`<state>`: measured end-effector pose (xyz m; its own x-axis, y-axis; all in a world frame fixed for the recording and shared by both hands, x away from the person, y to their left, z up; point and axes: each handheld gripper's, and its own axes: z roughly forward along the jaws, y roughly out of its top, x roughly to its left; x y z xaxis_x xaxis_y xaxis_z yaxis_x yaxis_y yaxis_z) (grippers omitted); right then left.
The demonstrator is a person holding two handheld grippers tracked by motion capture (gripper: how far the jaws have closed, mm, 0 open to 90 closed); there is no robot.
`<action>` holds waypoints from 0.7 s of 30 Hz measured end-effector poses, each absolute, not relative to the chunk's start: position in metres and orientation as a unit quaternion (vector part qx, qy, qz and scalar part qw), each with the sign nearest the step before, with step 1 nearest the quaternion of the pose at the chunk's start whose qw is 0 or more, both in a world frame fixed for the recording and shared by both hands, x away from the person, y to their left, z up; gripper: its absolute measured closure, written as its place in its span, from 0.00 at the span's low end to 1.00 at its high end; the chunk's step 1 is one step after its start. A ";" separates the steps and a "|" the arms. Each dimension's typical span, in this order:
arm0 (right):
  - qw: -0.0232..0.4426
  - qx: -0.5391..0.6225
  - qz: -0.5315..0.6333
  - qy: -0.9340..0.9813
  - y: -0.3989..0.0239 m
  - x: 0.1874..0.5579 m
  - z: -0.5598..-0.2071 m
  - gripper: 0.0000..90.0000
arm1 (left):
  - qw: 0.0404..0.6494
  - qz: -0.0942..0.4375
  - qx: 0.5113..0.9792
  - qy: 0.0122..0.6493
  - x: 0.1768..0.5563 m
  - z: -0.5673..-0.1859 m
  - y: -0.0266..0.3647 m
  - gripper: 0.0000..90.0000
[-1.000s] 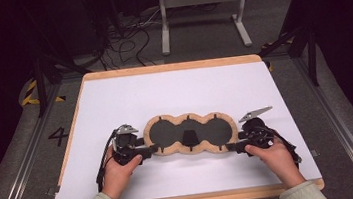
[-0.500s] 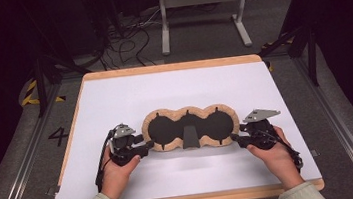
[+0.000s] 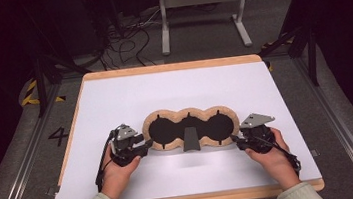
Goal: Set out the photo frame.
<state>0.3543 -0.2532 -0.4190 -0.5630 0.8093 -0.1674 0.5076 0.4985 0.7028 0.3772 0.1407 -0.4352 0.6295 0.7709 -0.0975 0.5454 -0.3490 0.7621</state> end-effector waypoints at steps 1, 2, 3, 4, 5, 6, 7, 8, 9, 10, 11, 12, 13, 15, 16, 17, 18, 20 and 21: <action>0.243 0.395 0.305 0.832 -0.254 0.354 -0.420 0.65 | 0.398 0.141 0.811 0.406 0.377 -0.436 0.141 0.68; 0.242 0.394 0.303 0.833 -0.254 0.353 -0.421 0.65 | 0.395 0.140 0.811 0.407 0.377 -0.437 0.141 0.69; 0.243 0.392 0.304 0.834 -0.255 0.352 -0.422 0.66 | 0.395 0.142 0.812 0.407 0.376 -0.437 0.141 0.70; 0.244 0.391 0.304 0.833 -0.255 0.351 -0.422 0.66 | 0.393 0.143 0.813 0.406 0.376 -0.437 0.141 0.70; 0.246 0.390 0.303 0.834 -0.255 0.351 -0.422 0.66 | 0.393 0.145 0.813 0.404 0.375 -0.437 0.141 0.71; 0.247 0.388 0.301 0.835 -0.255 0.350 -0.422 0.67 | 0.391 0.146 0.814 0.404 0.374 -0.437 0.141 0.72; 0.249 0.385 0.301 0.836 -0.255 0.348 -0.422 0.67 | 0.389 0.147 0.817 0.399 0.374 -0.437 0.141 0.72; 0.249 0.385 0.301 0.836 -0.255 0.348 -0.422 0.67 | 0.389 0.147 0.816 0.401 0.372 -0.437 0.141 0.72; 0.250 0.382 0.302 0.837 -0.255 0.347 -0.422 0.68 | 0.387 0.150 0.819 0.396 0.371 -0.436 0.141 0.72; 0.250 0.383 0.303 0.836 -0.256 0.345 -0.421 0.68 | 0.385 0.152 0.821 0.393 0.370 -0.436 0.141 0.73; 0.251 0.382 0.304 0.836 -0.256 0.344 -0.421 0.69 | 0.382 0.153 0.824 0.390 0.368 -0.435 0.141 0.73; 0.253 0.379 0.304 0.836 -0.256 0.342 -0.421 0.69 | 0.381 0.155 0.825 0.388 0.366 -0.436 0.141 0.73; 0.254 0.378 0.304 0.837 -0.256 0.340 -0.421 0.69 | 0.379 0.157 0.828 0.383 0.365 -0.435 0.141 0.73; 0.255 0.376 0.305 0.837 -0.256 0.338 -0.420 0.69 | 0.379 0.155 0.829 0.381 0.362 -0.434 0.142 0.73; 0.254 0.376 0.305 0.837 -0.255 0.336 -0.420 0.69 | 0.377 0.157 0.829 0.381 0.361 -0.434 0.142 0.72; 0.255 0.375 0.305 0.837 -0.255 0.335 -0.420 0.69 | 0.379 0.154 0.830 0.380 0.360 -0.434 0.142 0.72; 0.256 0.372 0.303 0.839 -0.256 0.334 -0.420 0.69 | 0.379 0.152 0.830 0.380 0.360 -0.434 0.142 0.72; 0.256 0.370 0.303 0.840 -0.256 0.330 -0.419 0.69 | 0.377 0.149 0.833 0.376 0.358 -0.433 0.143 0.72; 0.255 0.370 0.303 0.840 -0.256 0.329 -0.419 0.69 | 0.374 0.150 0.835 0.373 0.357 -0.432 0.143 0.72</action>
